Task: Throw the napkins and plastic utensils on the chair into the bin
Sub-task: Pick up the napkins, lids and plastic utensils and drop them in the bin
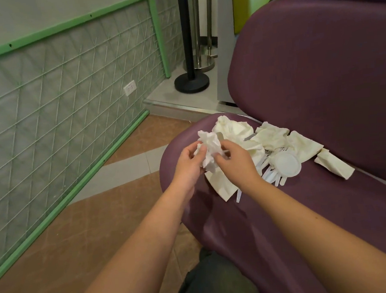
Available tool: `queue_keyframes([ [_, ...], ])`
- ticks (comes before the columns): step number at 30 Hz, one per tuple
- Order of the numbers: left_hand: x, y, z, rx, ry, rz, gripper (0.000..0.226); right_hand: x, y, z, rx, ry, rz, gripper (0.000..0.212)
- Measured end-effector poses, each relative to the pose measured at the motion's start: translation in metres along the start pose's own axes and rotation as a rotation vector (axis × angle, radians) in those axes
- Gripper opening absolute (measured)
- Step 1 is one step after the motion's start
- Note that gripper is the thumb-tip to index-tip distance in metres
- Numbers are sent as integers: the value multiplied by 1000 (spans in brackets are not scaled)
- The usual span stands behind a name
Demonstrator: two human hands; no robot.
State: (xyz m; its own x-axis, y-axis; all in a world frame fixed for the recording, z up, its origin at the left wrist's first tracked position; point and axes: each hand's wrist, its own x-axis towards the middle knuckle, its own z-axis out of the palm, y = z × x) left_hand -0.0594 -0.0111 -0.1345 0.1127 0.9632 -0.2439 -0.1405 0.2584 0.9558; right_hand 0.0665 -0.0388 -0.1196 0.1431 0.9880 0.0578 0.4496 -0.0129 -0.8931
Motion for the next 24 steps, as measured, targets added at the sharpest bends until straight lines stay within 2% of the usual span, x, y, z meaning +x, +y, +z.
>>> queue_keyframes([
  [5, -9, -4, 13, 8, 42, -58, 45, -29, -2, -11, 304, -123, 88, 26],
  [7, -13, -6, 18, -41, 10, -110, 34, -36, 3, -13, 306, -105, 98, 28],
  [9, -19, -4, 20, -28, -70, -140, 20, -37, 7, -16, 247, -35, 115, 21],
  [10, -21, -3, 21, 18, -87, -152, 22, -37, 9, -19, 214, -4, 118, 19],
  [13, -21, -1, 26, 247, -25, -103, 49, -39, 13, -29, 165, -19, 119, 22],
  [15, -23, 1, 29, 282, 26, -51, 56, -41, 16, -33, 122, -43, 136, 27],
  [18, -28, 5, 34, 199, -3, -95, 54, -40, 21, -37, 75, -65, 169, 36],
  [20, -31, 6, 37, 207, -73, -148, 44, -39, 21, -40, 67, -69, 197, 35],
  [22, -35, 9, 39, 197, -120, -196, 31, -39, 21, -44, 81, -33, 210, 35],
  [24, -40, 9, 41, 128, -160, -234, 30, -39, 21, -47, 181, 48, 228, 32],
])
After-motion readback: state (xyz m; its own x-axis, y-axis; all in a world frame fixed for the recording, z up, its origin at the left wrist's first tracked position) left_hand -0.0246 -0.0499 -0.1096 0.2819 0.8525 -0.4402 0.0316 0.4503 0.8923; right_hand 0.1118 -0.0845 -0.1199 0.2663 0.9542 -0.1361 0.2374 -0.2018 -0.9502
